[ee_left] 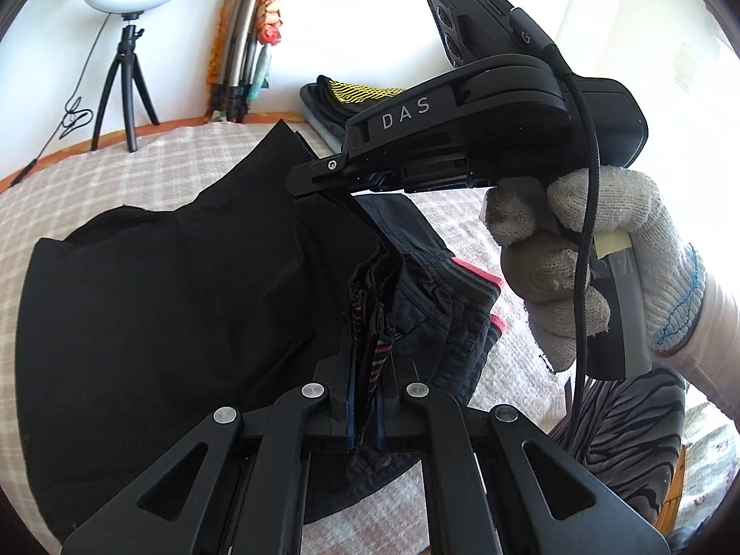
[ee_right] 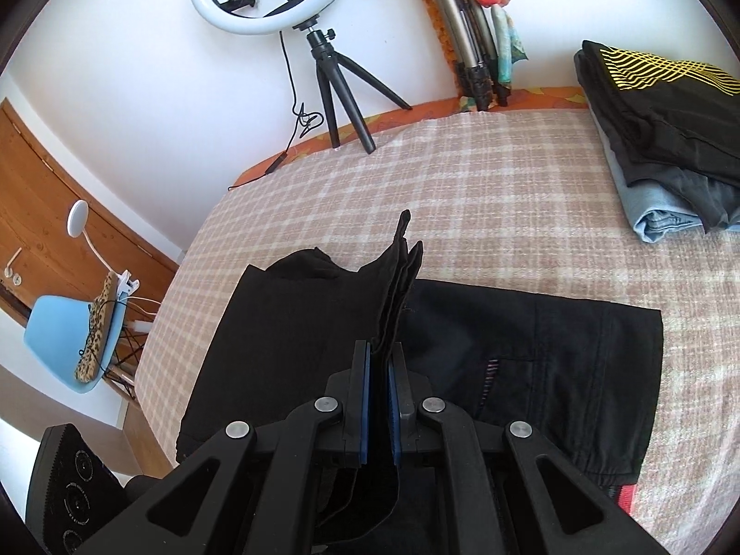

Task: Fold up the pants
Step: 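Lift the cuff end with both grippers, fold it onto the waistband half, open, then grasp the folded trouser end with both grippers, then fold the held trouser end over again with both grippers and release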

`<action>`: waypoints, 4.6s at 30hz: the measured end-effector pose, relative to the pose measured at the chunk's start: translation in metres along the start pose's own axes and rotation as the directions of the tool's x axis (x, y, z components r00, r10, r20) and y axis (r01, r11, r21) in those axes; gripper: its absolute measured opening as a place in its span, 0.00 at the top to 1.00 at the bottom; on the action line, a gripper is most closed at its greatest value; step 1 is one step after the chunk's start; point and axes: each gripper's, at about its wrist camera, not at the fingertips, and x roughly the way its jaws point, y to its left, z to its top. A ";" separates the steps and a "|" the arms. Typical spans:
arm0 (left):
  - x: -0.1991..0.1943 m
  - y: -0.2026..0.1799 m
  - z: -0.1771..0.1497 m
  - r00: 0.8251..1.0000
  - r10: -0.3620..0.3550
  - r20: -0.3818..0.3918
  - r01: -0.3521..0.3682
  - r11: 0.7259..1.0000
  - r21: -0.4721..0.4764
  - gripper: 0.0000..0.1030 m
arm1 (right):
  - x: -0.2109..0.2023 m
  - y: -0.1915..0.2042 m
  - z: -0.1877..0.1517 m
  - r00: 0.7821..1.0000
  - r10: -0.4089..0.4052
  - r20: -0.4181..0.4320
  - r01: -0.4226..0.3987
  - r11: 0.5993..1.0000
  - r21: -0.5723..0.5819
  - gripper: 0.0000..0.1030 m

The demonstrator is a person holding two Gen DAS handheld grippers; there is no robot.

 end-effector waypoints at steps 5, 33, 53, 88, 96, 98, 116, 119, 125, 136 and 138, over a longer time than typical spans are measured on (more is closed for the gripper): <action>0.016 -0.016 -0.001 1.000 -0.011 -0.028 0.011 1.000 0.019 0.96 | -0.006 -0.028 -0.009 1.000 0.002 0.007 -0.003 0.999 0.043 0.96; 0.039 -0.065 -0.018 0.979 -0.066 -0.192 0.089 0.990 0.112 0.73 | 0.003 -0.077 -0.035 0.997 -0.076 -0.029 0.078 0.995 0.064 0.94; -0.059 0.102 -0.022 0.931 0.346 -0.113 -0.360 0.924 -0.131 0.66 | 0.006 -0.015 -0.067 0.972 -0.231 -0.047 0.212 0.944 -0.253 0.70; -0.068 0.130 -0.070 0.965 0.209 -0.160 -0.252 0.912 -0.324 0.63 | 0.186 0.187 0.027 0.910 -0.215 -0.355 0.090 0.937 -0.337 0.60; -0.075 0.139 -0.076 0.982 0.125 -0.144 -0.174 0.894 -0.413 0.64 | 0.223 0.197 0.031 0.840 -0.343 -0.420 0.186 0.910 -0.372 0.57; -0.075 0.139 -0.077 0.985 0.104 -0.140 -0.154 0.892 -0.425 0.64 | 0.230 0.206 0.029 0.824 -0.384 -0.416 0.201 0.885 -0.420 0.57; -0.069 0.131 -0.069 0.984 0.123 -0.132 -0.166 0.901 -0.401 0.62 | 0.171 0.185 0.036 0.922 -0.208 -0.326 0.113 0.952 -0.286 0.99; -0.070 0.130 -0.067 0.985 0.134 -0.113 -0.169 0.898 -0.406 0.84 | 0.159 0.178 0.041 0.931 -0.176 -0.319 0.093 0.961 -0.260 0.99; -0.084 0.113 -0.054 0.980 0.193 -0.042 -0.196 0.923 -0.330 0.91 | 0.164 0.183 0.046 0.918 -0.209 -0.336 0.102 0.946 -0.308 0.76; -0.073 0.092 -0.040 0.981 0.193 -0.012 -0.188 0.937 -0.294 0.91 | 0.207 0.200 0.029 0.822 -0.410 -0.395 0.195 0.854 -0.482 0.69; -0.076 0.090 -0.040 0.982 0.190 -0.009 -0.184 0.937 -0.297 0.91 | 0.208 0.197 0.028 0.824 -0.414 -0.386 0.202 0.853 -0.481 0.78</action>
